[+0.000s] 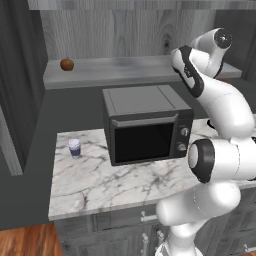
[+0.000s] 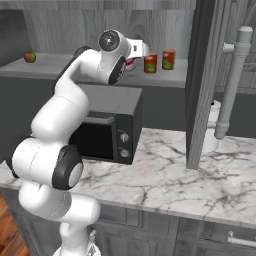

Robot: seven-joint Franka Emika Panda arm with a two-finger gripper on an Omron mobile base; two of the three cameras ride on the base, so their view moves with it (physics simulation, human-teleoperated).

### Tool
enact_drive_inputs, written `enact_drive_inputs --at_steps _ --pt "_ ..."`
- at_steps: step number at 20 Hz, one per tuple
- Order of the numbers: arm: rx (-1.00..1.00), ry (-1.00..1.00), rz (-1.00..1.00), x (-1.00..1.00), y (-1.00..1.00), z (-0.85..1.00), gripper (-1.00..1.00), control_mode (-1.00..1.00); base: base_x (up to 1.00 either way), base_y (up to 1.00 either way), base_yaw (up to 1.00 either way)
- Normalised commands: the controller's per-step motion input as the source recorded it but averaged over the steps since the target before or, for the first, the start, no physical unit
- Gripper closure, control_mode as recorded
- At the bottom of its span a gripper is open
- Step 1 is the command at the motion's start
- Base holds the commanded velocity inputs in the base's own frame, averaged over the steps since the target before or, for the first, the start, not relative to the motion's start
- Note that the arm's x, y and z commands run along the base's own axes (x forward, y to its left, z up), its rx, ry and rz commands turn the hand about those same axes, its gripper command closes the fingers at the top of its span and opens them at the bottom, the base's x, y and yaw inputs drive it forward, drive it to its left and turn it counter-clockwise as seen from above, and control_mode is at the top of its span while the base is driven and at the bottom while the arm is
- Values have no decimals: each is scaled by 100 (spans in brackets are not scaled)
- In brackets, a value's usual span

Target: Pick the cans from the counter and place them in their designated side in the cabinet.

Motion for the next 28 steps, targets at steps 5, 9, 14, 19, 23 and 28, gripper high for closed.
enact_drive_inputs --at_steps 5,9,14,19,23,28 --pt "0 2 0 29 -6 -8 100 -100 0 0 0" --pt "0 4 0 28 -9 -10 100 -100 0 0 0" --pt "0 1 0 27 -13 -9 100 -100 0 0 0" --pt "0 1 0 26 -12 -9 100 -100 0 0 0" --pt "0 1 0 21 -8 -10 100 -100 0 0 0" --pt "0 1 0 9 -4 -12 -100 -100 0 0 0"
